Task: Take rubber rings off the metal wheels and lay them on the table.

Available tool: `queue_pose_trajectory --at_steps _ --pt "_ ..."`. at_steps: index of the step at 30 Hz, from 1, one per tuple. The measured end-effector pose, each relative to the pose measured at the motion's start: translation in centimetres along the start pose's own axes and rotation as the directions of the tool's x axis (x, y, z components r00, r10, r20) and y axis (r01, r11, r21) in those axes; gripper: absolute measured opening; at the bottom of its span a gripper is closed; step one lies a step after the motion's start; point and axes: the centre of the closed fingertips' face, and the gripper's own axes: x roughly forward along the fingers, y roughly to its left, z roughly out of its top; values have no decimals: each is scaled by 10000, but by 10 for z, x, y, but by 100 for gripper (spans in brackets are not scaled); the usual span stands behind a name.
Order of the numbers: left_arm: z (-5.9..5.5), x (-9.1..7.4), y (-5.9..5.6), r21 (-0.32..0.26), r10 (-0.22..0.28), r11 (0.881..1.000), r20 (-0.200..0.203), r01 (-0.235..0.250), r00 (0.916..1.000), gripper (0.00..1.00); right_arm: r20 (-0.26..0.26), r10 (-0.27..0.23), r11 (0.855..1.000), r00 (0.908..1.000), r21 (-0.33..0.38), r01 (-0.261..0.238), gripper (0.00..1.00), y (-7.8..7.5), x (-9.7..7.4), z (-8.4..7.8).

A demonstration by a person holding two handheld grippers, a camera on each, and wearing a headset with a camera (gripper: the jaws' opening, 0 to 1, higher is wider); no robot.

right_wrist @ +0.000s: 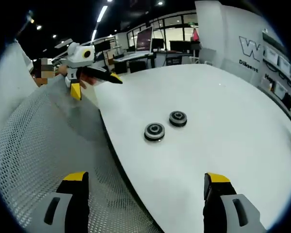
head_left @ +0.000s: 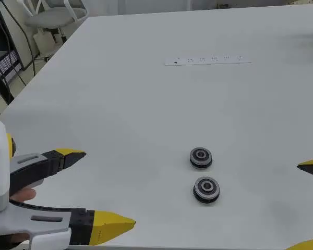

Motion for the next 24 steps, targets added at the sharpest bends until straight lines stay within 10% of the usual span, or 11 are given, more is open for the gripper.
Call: queue_pose_trajectory --at_steps 24 --pt "-1 -1 6 -16 310 9995 -28 -310 9995 97 -113 -49 9999 9999 130 51 99 -2 1 -3"
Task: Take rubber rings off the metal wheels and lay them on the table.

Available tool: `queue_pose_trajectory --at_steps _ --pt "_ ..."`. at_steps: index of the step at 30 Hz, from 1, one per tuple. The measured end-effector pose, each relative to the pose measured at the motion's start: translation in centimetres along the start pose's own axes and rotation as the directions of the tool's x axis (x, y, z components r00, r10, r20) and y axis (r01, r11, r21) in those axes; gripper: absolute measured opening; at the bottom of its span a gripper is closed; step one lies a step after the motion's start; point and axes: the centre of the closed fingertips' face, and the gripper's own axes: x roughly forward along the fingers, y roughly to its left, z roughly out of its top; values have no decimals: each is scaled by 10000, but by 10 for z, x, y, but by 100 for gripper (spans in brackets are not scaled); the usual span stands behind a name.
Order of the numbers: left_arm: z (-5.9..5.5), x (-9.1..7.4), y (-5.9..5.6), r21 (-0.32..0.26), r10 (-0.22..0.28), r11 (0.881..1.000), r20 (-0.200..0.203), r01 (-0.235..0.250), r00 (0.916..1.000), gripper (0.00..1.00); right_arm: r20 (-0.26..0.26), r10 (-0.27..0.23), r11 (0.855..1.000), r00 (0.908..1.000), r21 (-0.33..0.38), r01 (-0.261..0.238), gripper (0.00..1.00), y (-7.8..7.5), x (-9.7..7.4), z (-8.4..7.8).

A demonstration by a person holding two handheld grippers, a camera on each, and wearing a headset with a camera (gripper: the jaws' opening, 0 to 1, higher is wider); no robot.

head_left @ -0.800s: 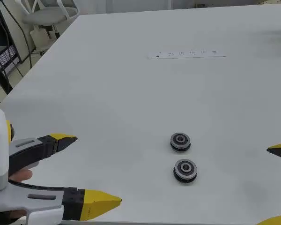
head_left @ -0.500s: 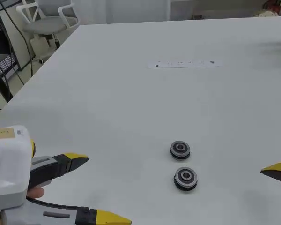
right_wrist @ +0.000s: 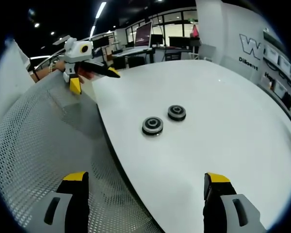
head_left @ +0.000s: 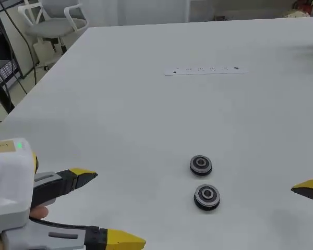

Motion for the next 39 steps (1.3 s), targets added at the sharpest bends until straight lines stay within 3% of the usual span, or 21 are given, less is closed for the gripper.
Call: queue_pose_trajectory --at_steps 5,9,39 --pt "-1 0 0 67 -19 10000 -76 20 10000 96 -96 -34 10000 9999 86 35 99 -1 0 -2" --pt "-1 0 0 51 -8 10000 -36 8 10000 96 -252 8 10000 9997 63 -7 92 0 0 -4" --pt "0 -2 3 169 83 9998 -4 -83 10000 92 -82 88 9998 9999 159 -86 92 1 1 -2"
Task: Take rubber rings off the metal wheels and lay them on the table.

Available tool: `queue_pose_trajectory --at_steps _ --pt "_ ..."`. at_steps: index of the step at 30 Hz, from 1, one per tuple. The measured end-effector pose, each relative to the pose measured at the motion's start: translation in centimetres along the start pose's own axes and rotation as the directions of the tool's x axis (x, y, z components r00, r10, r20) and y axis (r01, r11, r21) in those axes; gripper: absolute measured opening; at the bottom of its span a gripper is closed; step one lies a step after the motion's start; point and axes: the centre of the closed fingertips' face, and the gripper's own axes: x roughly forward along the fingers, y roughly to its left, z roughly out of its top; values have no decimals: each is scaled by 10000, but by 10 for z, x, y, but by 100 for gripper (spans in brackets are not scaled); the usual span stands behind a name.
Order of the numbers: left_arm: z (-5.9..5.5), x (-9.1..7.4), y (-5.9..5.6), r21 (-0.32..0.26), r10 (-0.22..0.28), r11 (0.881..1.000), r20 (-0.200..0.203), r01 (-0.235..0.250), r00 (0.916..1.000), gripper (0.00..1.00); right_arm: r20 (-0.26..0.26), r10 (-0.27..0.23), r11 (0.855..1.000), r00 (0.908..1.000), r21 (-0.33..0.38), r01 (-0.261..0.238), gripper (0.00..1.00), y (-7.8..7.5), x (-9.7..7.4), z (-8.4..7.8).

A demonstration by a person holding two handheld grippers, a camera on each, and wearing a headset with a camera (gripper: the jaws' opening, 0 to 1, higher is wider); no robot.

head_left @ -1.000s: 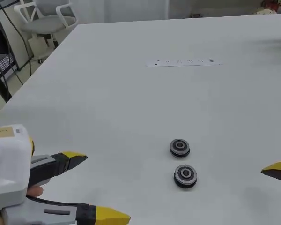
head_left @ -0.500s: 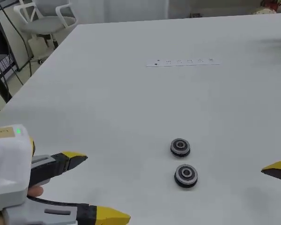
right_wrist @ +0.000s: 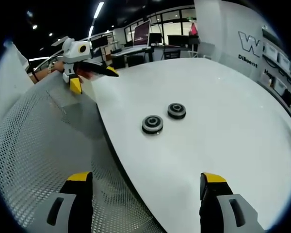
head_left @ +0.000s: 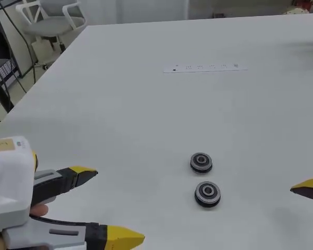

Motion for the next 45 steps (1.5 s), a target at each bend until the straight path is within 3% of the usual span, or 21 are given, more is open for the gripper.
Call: queue_pose_trajectory --at_steps 29,30,32,37,41,45 --pt "3 -1 1 -76 18 10000 158 -17 9999 88 375 -75 9993 9993 365 62 89 -3 -2 4" --pt "5 -2 -1 -38 -62 10000 204 63 9998 88 399 -83 9992 9992 384 68 89 -3 -2 4" --pt "14 -3 -8 -94 -439 9990 677 447 9967 89 413 -77 9991 9991 415 60 89 -3 -2 4" --pt "19 -5 -5 -42 -244 9997 745 248 9969 90 339 -224 9989 9992 426 209 88 -6 -3 3" --pt "24 -6 -15 311 -617 9977 660 598 9959 92 1130 -398 9969 9928 718 318 88 -9 -9 18" --pt "36 -6 -21 902 -836 9928 505 789 9952 92 1103 -584 9965 9922 652 514 86 -15 -13 21"
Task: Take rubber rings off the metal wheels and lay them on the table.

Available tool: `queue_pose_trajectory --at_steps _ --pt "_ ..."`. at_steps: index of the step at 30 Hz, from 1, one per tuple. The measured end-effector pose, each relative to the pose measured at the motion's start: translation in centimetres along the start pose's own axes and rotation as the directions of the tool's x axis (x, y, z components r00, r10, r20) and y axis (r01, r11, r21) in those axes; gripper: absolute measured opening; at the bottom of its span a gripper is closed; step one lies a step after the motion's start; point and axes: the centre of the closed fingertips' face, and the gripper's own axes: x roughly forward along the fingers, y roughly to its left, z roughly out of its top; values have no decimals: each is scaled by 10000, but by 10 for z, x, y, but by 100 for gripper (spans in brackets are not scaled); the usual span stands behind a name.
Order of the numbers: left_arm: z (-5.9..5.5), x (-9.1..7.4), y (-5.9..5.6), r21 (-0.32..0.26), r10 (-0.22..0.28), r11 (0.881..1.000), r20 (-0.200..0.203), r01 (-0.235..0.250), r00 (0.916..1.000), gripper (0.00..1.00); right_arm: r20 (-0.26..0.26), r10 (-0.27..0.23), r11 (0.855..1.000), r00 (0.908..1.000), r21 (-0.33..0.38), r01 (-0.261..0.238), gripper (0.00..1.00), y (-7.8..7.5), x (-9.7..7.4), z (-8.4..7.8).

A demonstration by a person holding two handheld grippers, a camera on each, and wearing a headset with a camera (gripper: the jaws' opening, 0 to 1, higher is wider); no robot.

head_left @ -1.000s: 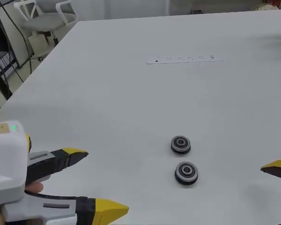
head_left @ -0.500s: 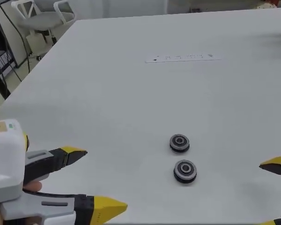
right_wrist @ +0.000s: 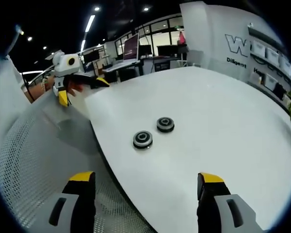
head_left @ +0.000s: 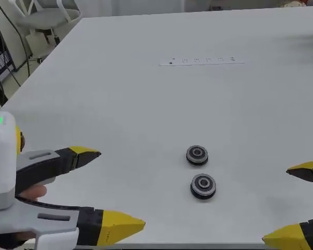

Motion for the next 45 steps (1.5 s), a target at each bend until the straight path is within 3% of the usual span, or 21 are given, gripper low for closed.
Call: queue_pose_trajectory --at_steps 2,8,12,15,19,23,25,27,29,32,34,36,38,39,41,43,45 --pt "10 1 0 287 -35 9996 36 34 10000 92 -181 -140 9993 9997 -357 133 86 -5 -2 3" --pt "42 6 8 1102 -61 9939 302 27 9995 93 229 -488 9944 9985 -922 507 84 -23 -14 38" --pt "54 13 10 1800 -314 9832 24 305 9995 93 569 -694 9881 9960 -1335 765 82 -31 -19 65" --pt "62 19 11 2252 -425 9732 -241 469 9988 93 775 -495 9845 9958 -1643 617 80 -28 -18 83" --pt "79 31 10 2774 -685 9580 -253 728 9973 93 258 -345 9591 9991 -2801 403 74 -26 -11 100" --pt "94 49 5 2921 -1064 9516 232 951 9941 91 232 -81 9275 9997 -3734 162 73 -16 0 121" --pt "96 60 2 3002 -1208 9477 232 1084 9924 90 228 159 9180 9996 -3966 -56 69 -12 8 126" --pt "94 70 7 3223 -1259 9403 301 1096 9916 89 297 449 9187 9985 -3937 -296 68 -8 16 127" --pt "92 80 5 3212 -1291 9405 345 1114 9910 87 220 665 9176 9975 -3940 -525 68 -4 23 124" --pt "85 89 4 3113 -1355 9433 456 1149 9897 84 342 875 9044 9956 -4218 -650 65 -3 32 119" --pt "81 95 4 3121 -1357 9433 530 1126 9893 82 449 1108 9106 9928 -4048 -833 62 -1 36 116" --pt "78 98 5 3155 -1276 9436 660 1006 9896 79 522 1418 9261 9885 -3597 -1138 63 4 40 114" --pt "78 103 9 2983 -1070 9520 1123 692 9879 73 1053 1843 9312 9772 -3370 -1393 64 11 43 118" --pt "75 105 10 2619 -987 9632 1354 604 9859 69 1403 2096 9342 9677 -3210 -1558 63 16 46 120" --pt "69 108 11 2142 -965 9747 1460 637 9846 61 1689 2520 9409 9529 -2732 -2004 58 21 50 116" --pt "64 111 9 2264 -1058 9712 1298 744 9859 57 1617 2754 9417 9476 -2436 -2321 54 23 54 108" --pt "63 114 8 2187 -1065 9730 1413 739 9842 54 1535 2835 9406 9466 -2367 -2433 53 22 58 101"
